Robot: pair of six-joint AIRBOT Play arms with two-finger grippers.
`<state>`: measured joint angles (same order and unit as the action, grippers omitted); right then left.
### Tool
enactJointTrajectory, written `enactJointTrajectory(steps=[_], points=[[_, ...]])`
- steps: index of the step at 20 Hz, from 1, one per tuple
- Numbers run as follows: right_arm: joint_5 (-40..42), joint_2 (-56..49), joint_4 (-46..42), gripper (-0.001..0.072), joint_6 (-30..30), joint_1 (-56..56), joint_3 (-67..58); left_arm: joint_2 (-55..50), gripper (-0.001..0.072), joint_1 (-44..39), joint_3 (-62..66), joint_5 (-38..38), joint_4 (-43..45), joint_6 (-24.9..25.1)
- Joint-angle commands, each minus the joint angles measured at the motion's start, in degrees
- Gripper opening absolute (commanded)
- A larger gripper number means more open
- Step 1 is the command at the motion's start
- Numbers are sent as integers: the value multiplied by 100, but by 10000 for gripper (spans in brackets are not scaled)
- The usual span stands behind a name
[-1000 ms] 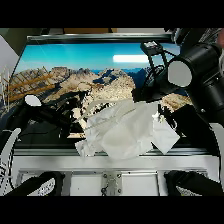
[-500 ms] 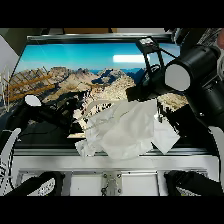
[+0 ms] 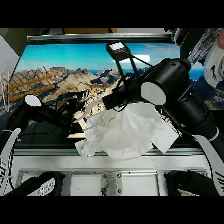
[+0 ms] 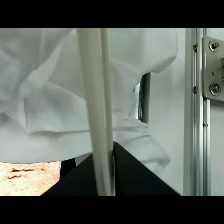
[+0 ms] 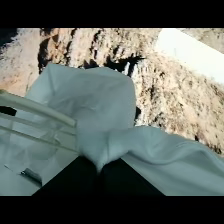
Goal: Fold the clothes and pants, and hang the long-sleeved shirts on hangers.
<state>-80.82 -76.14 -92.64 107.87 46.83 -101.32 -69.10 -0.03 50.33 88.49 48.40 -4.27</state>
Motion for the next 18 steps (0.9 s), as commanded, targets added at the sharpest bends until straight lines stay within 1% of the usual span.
enactJointTrajectory(steps=[1, 3, 11, 12, 13, 14, 15, 16, 18], points=[[629, -94, 527, 11, -264, 260, -4, -2, 14, -4, -2, -9, -11, 0], [789, -175, 802, 11, -468, 319, -4, -2, 14, -4, -2, -9, -13, -2], [837, -297, 852, 14, -466, 468, -4, -2, 14, -4, -2, -7, -15, -2], [835, -297, 855, 26, -463, 468, -4, -2, 14, -4, -2, -7, -17, -2], [835, -297, 866, 59, -463, 468, -4, -2, 14, -4, -2, -7, -17, -2], [837, -295, 901, 298, -461, 466, -4, -2, 14, -4, -2, -7, -17, -2], [837, -291, 938, 576, -466, 468, -7, -2, 14, -4, -2, -7, -17, -2], [820, -278, 992, 707, -463, 468, -7, -2, 14, -4, -2, -7, -17, -2], [691, -175, 1108, 708, -463, 455, -15, -2, 14, -4, -2, -2, -15, -2]])
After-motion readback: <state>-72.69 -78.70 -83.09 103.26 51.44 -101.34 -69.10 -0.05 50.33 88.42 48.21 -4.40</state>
